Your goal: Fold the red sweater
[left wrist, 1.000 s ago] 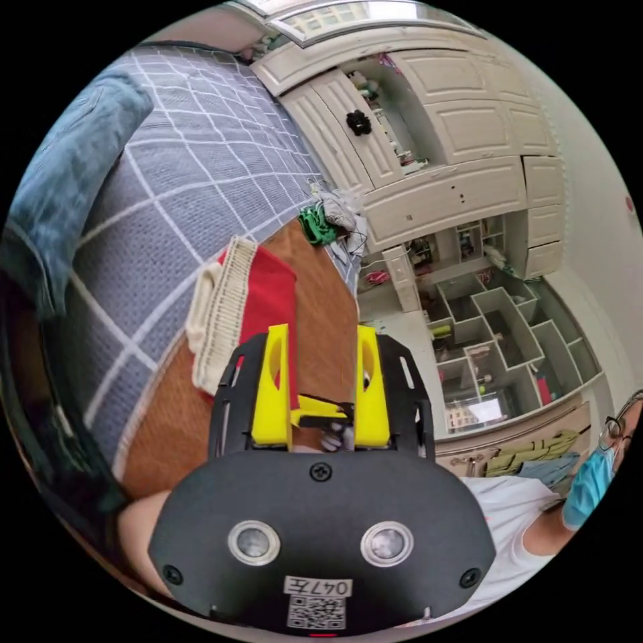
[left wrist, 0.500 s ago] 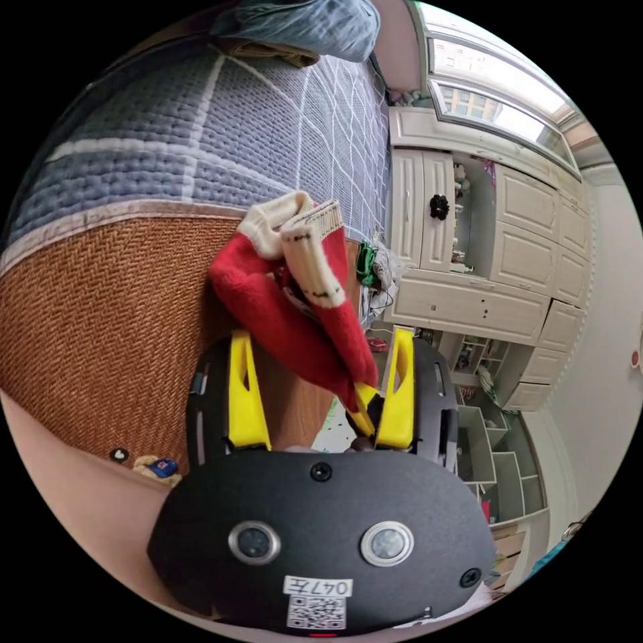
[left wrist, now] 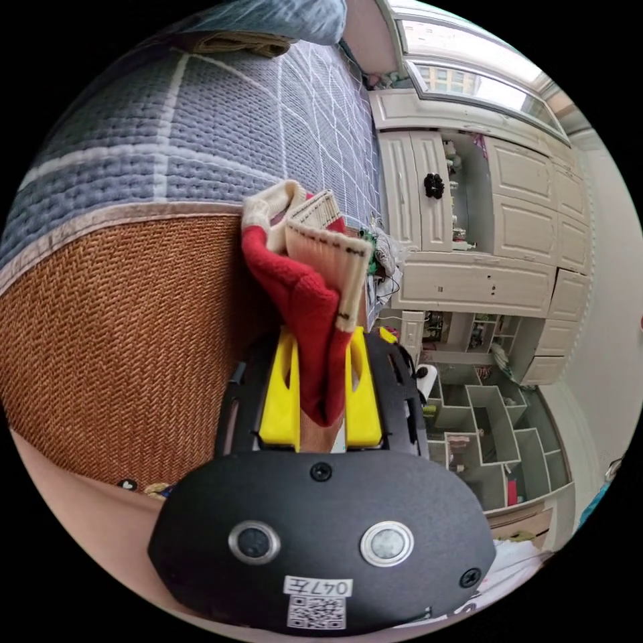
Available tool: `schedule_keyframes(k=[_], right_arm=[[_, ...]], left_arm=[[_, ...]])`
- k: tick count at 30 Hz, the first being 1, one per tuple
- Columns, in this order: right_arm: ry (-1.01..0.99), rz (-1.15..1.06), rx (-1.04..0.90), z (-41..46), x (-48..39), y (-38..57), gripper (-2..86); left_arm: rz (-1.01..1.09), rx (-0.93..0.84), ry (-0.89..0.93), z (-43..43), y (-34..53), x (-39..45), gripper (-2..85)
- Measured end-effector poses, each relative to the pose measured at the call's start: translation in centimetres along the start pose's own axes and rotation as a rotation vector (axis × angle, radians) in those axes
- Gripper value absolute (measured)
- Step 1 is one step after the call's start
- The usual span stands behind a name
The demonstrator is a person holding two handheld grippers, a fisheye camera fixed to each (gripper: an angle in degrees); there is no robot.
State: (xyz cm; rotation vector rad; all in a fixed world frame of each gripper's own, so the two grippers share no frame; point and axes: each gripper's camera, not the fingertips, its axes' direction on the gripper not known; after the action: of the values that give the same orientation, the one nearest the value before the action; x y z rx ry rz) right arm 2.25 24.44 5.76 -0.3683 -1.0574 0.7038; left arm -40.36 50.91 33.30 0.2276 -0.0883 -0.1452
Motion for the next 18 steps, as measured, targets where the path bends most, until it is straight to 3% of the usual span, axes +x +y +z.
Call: schedule_keyframes(k=[5,8,12,18], right_arm=[[-0.012,0.076,-0.077,5.2,3.1,-4.9,11.6],[-0.045,0.057,-0.153,7.7,1.9,-5.5,3.9],[-0.052,-0.004,-0.097,5.5,-2.0,-5.0,0.7],[-0.119,-0.189,0.102,-2.1,-13.3,-3.8,0.3]], left_arm=[[0.056,0.003,-0.018,-2.4,-3.3,-5.0,8.2],[0.127,0.004,-0.037,-4.1,-5.5,-6.4,7.9],[0.195,0.004,-0.064,-7.9,-9.3,-6.6,7.5],[0.312,0.053,0.023,-23.1,-20.0,-2.0,7.1]])
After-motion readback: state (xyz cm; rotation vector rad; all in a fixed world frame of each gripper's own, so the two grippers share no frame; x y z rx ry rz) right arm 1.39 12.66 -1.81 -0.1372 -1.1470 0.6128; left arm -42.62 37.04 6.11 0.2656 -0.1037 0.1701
